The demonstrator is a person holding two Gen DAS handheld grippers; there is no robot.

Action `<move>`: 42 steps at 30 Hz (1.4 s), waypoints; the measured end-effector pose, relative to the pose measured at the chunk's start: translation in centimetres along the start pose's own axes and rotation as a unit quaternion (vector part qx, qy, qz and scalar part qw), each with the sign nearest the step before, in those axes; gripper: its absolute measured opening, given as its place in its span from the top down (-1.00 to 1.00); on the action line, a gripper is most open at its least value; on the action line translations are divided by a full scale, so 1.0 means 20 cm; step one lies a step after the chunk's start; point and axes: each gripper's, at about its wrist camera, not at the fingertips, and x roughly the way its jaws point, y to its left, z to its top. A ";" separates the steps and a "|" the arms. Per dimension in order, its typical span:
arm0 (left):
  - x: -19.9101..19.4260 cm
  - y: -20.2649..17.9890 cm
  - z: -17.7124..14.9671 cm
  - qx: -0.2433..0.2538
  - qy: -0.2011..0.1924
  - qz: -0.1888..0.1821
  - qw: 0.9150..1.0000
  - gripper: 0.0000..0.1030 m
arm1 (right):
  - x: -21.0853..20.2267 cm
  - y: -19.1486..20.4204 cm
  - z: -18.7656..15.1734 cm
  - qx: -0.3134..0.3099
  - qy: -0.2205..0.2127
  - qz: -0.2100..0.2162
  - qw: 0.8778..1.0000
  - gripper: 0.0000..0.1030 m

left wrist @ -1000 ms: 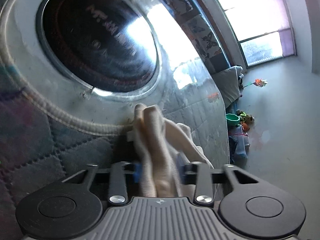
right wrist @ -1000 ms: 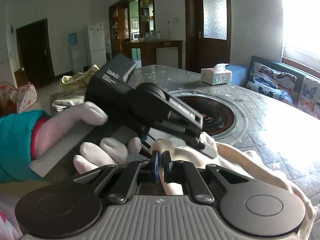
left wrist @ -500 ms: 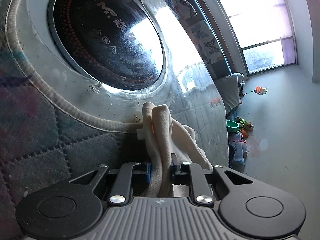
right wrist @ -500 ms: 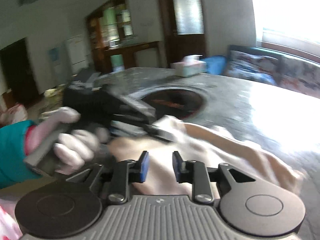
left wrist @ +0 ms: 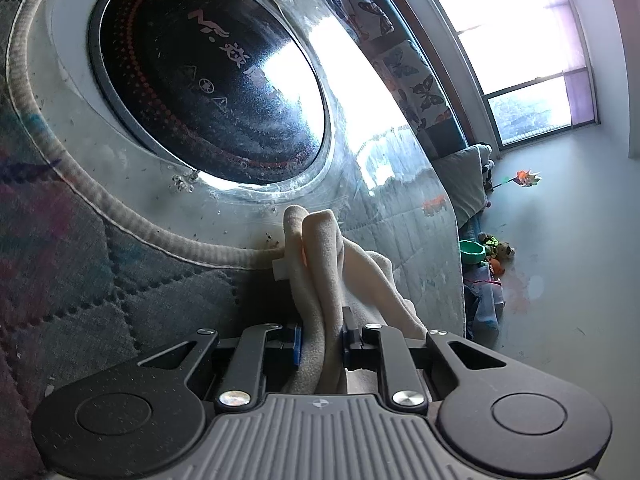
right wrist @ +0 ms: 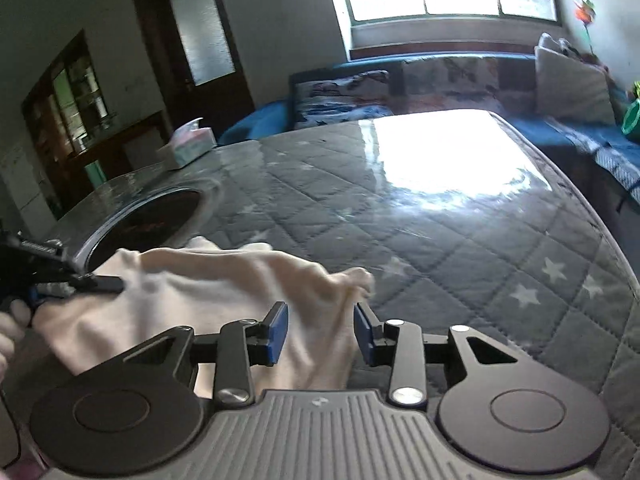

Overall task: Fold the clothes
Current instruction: 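Lift the sweatshirt with both grippers and fold it over once more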

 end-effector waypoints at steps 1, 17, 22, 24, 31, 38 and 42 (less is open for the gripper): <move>0.00 -0.01 0.00 0.001 0.000 0.001 1.000 0.63 | 0.01 -0.01 -0.01 0.006 0.001 0.001 1.000 0.23; 0.04 -0.12 -0.02 0.026 -0.008 0.021 0.999 0.63 | 0.05 -0.08 -0.03 0.066 -0.004 0.045 0.997 0.75; 0.06 -0.19 -0.05 0.061 -0.018 0.045 0.997 0.64 | 0.04 -0.07 -0.04 0.075 -0.007 0.049 0.996 0.78; 0.06 -0.23 -0.06 0.079 -0.021 0.058 0.995 0.65 | 0.03 -0.07 -0.04 0.077 -0.014 0.049 0.996 0.80; 0.03 -0.30 -0.08 0.114 -0.029 0.060 0.991 0.69 | -0.08 -0.05 -0.02 0.078 -0.045 0.049 0.995 0.82; 0.06 -0.41 -0.11 0.144 -0.020 0.041 0.988 0.70 | -0.23 -0.03 0.03 0.073 -0.082 0.037 0.993 0.82; 0.08 -0.48 -0.12 0.158 -0.016 0.030 0.987 0.70 | -0.31 -0.03 0.05 0.066 -0.099 0.022 0.993 0.82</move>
